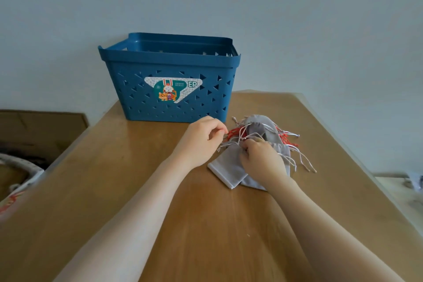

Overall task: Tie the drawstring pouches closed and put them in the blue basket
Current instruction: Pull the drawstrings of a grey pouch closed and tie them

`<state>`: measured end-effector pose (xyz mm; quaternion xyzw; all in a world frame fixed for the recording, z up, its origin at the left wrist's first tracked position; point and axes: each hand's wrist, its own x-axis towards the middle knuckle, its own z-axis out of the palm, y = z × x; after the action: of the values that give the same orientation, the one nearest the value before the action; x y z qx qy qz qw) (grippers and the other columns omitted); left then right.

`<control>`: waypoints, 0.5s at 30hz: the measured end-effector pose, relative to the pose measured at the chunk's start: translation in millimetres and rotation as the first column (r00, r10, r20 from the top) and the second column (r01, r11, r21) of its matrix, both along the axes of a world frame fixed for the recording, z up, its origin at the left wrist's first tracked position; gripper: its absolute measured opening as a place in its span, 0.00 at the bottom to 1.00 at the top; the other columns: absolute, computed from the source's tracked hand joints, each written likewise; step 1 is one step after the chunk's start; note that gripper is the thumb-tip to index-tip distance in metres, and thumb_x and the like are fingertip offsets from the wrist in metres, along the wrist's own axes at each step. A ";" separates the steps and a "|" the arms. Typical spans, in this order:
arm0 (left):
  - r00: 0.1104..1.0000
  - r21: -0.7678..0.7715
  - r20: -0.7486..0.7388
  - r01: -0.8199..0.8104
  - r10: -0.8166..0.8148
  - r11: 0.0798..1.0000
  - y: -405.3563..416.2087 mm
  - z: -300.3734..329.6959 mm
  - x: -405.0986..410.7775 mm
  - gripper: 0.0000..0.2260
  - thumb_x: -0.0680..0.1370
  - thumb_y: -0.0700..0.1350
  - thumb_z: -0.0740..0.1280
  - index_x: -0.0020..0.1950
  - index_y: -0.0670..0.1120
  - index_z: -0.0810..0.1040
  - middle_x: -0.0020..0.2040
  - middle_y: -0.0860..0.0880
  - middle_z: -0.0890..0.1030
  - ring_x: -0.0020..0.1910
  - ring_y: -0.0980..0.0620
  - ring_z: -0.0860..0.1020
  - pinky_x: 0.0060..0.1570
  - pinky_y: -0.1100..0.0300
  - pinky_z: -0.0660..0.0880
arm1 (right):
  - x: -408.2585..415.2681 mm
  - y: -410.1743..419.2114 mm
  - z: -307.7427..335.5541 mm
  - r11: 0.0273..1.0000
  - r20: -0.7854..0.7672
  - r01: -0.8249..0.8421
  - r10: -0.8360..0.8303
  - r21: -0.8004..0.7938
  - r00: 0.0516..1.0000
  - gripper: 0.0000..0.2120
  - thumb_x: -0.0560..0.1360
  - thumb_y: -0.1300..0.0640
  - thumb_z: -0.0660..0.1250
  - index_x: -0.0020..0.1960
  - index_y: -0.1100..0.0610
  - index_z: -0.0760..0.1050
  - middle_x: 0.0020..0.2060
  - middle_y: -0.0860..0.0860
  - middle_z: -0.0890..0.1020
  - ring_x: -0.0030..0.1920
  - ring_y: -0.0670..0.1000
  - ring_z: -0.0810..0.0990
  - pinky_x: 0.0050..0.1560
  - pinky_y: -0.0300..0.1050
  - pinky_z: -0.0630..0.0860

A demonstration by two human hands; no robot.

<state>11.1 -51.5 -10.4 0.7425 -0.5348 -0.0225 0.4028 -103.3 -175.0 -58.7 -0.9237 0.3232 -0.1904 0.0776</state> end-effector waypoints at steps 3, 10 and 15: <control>0.999 0.019 -0.014 -0.035 0.035 0.999 2.8 -5.5 -4.1 0.08 0.80 0.43 0.60 0.53 0.48 0.78 0.48 0.56 0.75 0.41 0.63 0.72 0.38 0.78 0.66 | -2.3 1.1 -5.7 1.000 -0.001 0.011 -0.011 0.009 1.000 0.11 0.77 0.57 0.56 0.52 0.57 0.77 0.54 0.52 0.76 0.55 0.55 0.73 0.42 0.50 0.76; 0.998 -0.030 -0.053 0.037 -0.039 0.999 0.9 -6.8 -11.3 0.13 0.81 0.47 0.59 0.65 0.48 0.72 0.61 0.52 0.75 0.62 0.56 0.70 0.60 0.65 0.65 | -4.6 8.4 22.7 0.996 0.410 -0.077 0.091 -0.050 0.908 0.02 0.71 0.62 0.67 0.44 0.60 0.78 0.46 0.56 0.78 0.50 0.59 0.71 0.45 0.45 0.64; 0.990 -0.114 -0.118 0.063 -0.077 0.991 -8.3 6.5 -17.6 0.20 0.82 0.45 0.57 0.74 0.53 0.61 0.65 0.55 0.69 0.64 0.61 0.66 0.59 0.69 0.61 | -4.8 8.4 60.2 0.955 0.527 -0.295 0.230 0.041 0.818 0.05 0.73 0.65 0.65 0.42 0.58 0.70 0.32 0.44 0.73 0.34 0.43 0.70 0.34 0.32 0.64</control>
<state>-6.5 -59.8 -3.9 0.6972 -0.5353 -0.0527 0.4739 -108.0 -166.6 1.5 -0.8679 0.1708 -0.3985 0.2423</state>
